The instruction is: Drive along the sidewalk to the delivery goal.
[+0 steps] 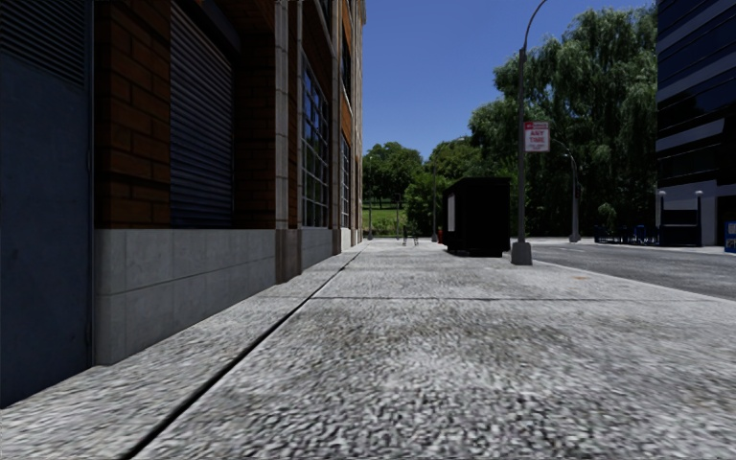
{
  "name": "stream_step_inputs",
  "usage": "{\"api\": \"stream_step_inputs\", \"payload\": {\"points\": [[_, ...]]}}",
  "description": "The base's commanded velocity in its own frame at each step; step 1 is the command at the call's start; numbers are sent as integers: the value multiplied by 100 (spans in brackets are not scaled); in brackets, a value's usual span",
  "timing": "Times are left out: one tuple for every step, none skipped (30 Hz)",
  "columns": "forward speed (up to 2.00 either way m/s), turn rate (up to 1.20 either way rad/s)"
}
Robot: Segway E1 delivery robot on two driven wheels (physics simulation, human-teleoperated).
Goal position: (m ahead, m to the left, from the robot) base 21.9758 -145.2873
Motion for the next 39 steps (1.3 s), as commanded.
{"api": "stream_step_inputs", "payload": {"points": [[200,0],[200,0],[200,0],[200,0],[200,0],[200,0],[200,0],[200,0],[200,0],[200,0],[200,0],[200,0],[200,0],[200,0],[200,0],[200,0],[200,0],[200,0],[200,0],[200,0],[200,0],[200,0],[200,0],[200,0],[200,0],[200,0],[200,0],[200,0],[200,0],[200,-2],[200,-20],[200,-20],[200,-33],[200,-38],[200,-39],[200,-39],[200,-26],[200,-3],[200,0]]}}
